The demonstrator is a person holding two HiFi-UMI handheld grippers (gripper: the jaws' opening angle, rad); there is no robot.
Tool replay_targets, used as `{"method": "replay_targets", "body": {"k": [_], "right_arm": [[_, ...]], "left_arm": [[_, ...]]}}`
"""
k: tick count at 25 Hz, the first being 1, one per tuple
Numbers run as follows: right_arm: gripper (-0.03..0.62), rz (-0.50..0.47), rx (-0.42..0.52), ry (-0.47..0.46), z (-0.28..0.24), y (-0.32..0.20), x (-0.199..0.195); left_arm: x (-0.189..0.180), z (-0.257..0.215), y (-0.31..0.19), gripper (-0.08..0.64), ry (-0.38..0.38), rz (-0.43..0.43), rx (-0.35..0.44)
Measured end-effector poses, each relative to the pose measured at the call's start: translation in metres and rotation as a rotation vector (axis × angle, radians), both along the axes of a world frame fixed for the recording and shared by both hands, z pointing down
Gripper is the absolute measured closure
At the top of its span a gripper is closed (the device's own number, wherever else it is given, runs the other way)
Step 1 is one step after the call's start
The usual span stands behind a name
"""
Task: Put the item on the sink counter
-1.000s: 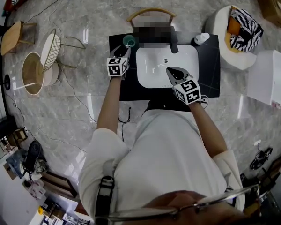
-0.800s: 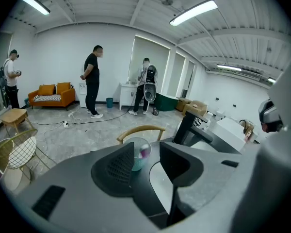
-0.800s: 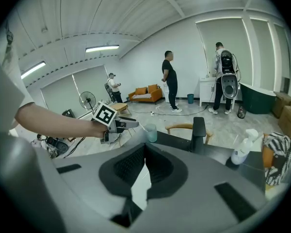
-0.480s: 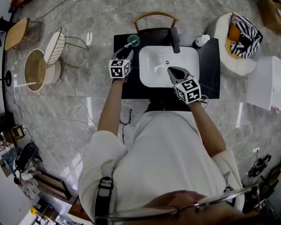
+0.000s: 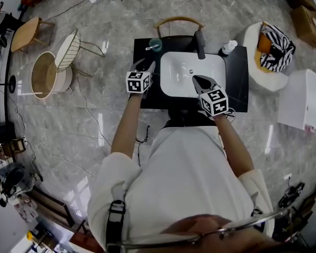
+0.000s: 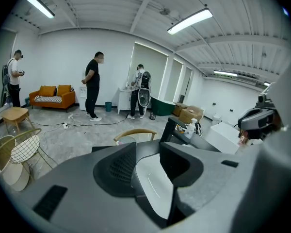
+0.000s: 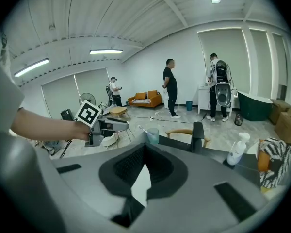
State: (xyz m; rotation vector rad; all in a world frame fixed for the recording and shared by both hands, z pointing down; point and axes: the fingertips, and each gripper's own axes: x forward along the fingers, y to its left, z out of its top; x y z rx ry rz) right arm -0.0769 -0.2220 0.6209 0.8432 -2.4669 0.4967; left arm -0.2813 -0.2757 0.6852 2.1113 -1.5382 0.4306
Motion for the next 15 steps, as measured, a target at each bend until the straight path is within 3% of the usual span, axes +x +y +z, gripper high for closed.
{"method": "replay_targets", "body": {"k": [8, 15], "right_arm": [[0.586, 0.000, 0.021, 0.003, -0.008, 0.004, 0.019], [0.586, -0.031, 0.033, -0.026, -0.023, 0.003, 0.034]], "left_arm": [[0.020, -0.021, 0.025, 0.423, 0.029, -0.018, 0.029], [0.046, -0.054, 0.046, 0.487, 0.048, -0.040, 0.073]]}}
